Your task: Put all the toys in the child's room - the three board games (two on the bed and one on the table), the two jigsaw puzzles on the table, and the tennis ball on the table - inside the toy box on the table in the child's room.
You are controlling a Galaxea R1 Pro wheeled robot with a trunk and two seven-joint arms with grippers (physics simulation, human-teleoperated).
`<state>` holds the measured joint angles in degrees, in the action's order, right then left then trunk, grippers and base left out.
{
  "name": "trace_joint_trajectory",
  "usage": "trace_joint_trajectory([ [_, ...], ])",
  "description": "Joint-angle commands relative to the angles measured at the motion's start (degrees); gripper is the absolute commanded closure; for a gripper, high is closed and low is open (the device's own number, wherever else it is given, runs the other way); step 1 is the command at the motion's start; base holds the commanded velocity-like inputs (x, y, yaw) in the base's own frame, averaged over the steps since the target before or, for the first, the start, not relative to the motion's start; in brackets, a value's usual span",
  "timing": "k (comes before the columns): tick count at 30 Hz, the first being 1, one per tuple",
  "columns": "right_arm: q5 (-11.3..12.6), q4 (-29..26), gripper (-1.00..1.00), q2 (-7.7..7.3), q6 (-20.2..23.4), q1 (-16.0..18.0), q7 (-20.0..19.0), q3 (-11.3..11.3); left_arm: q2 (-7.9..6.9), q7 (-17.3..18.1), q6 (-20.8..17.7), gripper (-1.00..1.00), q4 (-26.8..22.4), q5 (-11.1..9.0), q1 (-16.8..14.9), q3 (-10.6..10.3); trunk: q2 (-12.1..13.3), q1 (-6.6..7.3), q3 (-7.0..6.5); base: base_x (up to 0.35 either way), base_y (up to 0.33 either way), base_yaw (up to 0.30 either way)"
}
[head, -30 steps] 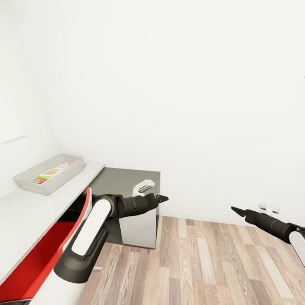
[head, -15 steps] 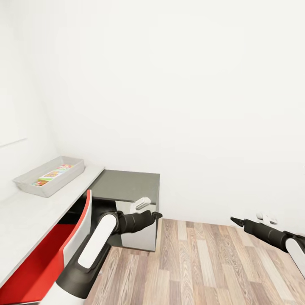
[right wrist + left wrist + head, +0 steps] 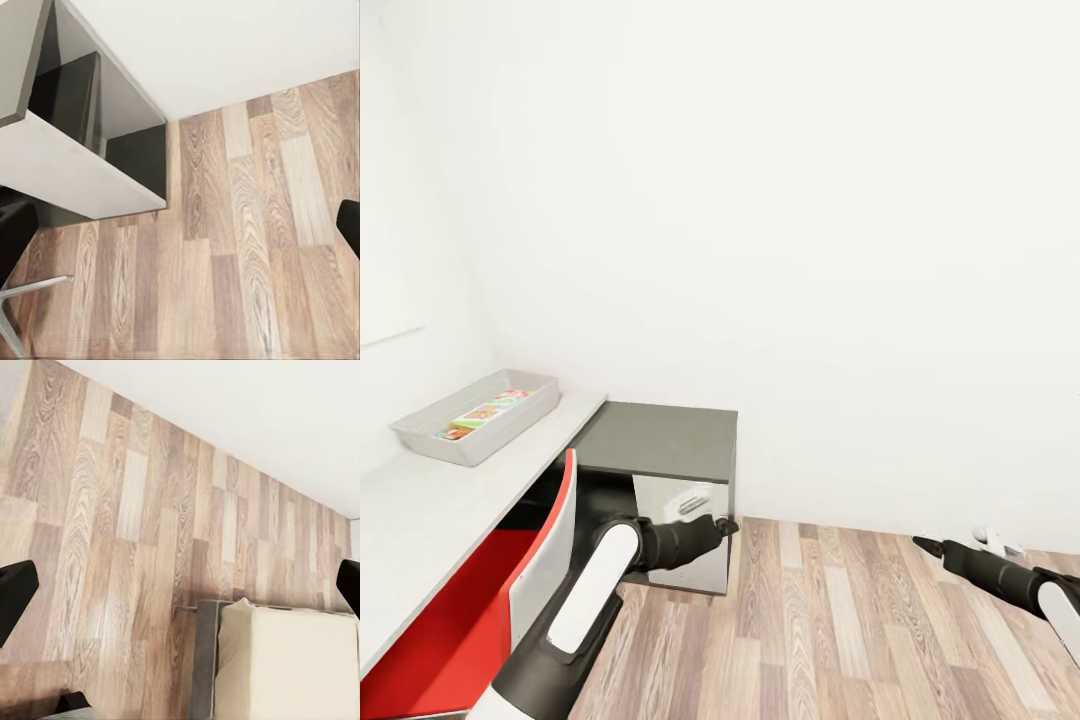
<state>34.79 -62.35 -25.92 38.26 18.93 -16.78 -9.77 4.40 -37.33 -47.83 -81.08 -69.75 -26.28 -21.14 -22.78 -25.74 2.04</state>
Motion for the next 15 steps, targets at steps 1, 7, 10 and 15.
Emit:
trace_joint_trajectory([
  [1, -0.39, 0.51, -1.0, -0.02, 0.24, -0.23, -0.17, -0.04, -0.01, -0.62, 0.18, -1.0, 0.0, 0.08, 0.54, 0.08, -0.14, -0.04, 0.13, 0.0, 0.0, 0.0],
  [7, -6.04, 3.6, -1.0, 0.25, 0.0, -2.38, -0.14, 0.27, -0.12, -0.5, 3.19, -1.0, 2.21, 2.99, 4.34, 0.27, -0.14, -0.04, 0.13, 0.0, 0.0, 0.0],
  [10, -9.66, 5.37, -1.0, 0.39, -0.12, -2.95, -0.2, 0.35, -0.23, -0.55, 5.53, -1.0, 4.56, 3.89, 5.9, 0.19, -0.14, -0.04, 0.13, 0.0, 0.0, 0.0],
  [15, -16.95, 11.0, -1.0, 1.23, -0.38, -3.55, -0.36, 0.48, -1.13, -0.32, 9.67, -1.0, 10.48, 5.82, 9.63, 0.22, -0.14, -0.04, 0.12, 0.0, 0.0, 0.0],
])
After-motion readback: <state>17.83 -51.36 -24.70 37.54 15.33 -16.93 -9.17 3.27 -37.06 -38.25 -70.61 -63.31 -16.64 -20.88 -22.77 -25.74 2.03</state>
